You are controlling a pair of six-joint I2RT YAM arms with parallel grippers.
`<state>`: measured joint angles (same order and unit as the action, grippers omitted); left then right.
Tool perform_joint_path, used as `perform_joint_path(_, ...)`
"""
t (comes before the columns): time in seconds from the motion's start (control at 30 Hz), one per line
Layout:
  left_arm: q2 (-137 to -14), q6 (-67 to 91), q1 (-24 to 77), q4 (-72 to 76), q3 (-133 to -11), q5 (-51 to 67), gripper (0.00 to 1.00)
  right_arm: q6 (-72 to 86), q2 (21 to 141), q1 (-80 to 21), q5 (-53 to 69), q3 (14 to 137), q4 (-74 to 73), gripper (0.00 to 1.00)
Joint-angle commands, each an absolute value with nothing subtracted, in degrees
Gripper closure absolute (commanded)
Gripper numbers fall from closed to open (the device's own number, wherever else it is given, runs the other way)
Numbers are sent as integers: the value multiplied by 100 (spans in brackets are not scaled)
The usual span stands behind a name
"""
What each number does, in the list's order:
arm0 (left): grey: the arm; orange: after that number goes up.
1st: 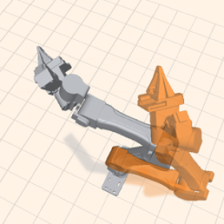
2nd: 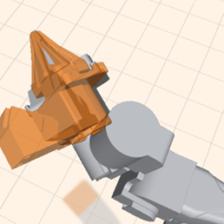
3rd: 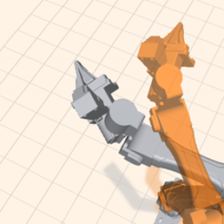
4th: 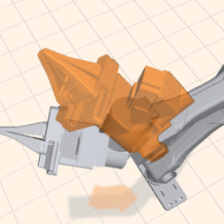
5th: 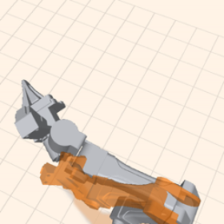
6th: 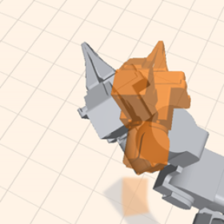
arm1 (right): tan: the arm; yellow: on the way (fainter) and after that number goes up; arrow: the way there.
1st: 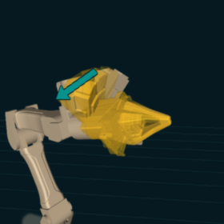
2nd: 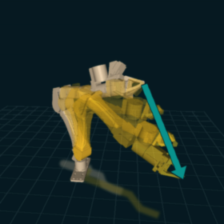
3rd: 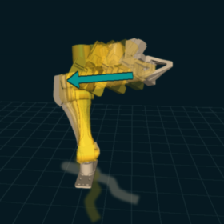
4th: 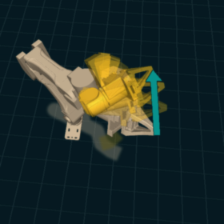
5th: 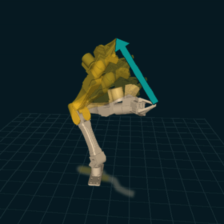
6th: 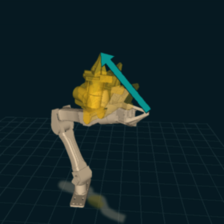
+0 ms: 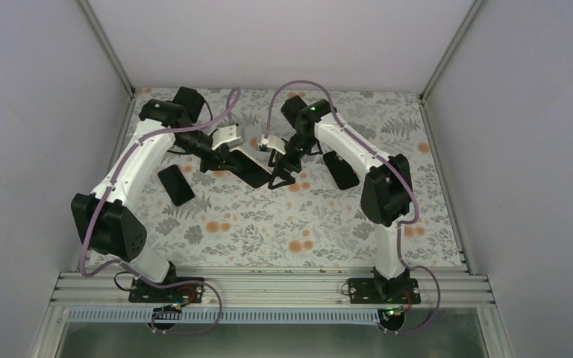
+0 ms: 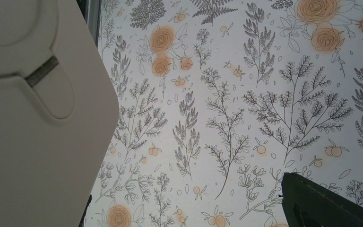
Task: Take the phone out of the phone case
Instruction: Remove the phone case from the phone.
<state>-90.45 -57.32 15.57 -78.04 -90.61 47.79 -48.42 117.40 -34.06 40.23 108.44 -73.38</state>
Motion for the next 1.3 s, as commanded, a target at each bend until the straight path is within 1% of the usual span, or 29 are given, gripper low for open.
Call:
perform_joint_path(0.0, -8747, -5739, 1615, -7784, -9208, 5051, 98, -4987, 11794, -3402, 4082, 10965, -7365, 0)
perform_joint_path(0.3, -8428, -5761, 1622, -7787, -9190, 4940, 98, -5090, 11755, -3317, 4075, 10885, -7365, 0)
perform_joint_path(0.67, -8415, -5687, 1829, -7787, -9016, 5018, 98, -4994, 11945, -3270, 4037, 11350, -7374, 1)
perform_joint_path(1.0, -8554, -5720, 1783, -7778, -9229, 4793, 98, -5378, 11201, -3300, 3938, 10147, -7376, 1)
perform_joint_path(1.13, -8710, -5697, 1783, -7778, -9259, 4856, 98, -5333, 11093, -3307, 4138, 10168, -7374, 1)
perform_joint_path(1.27, -8853, -5717, 1783, -7778, -9216, 5039, 98, -5262, 11228, -3329, 4223, 10357, -7374, 1)
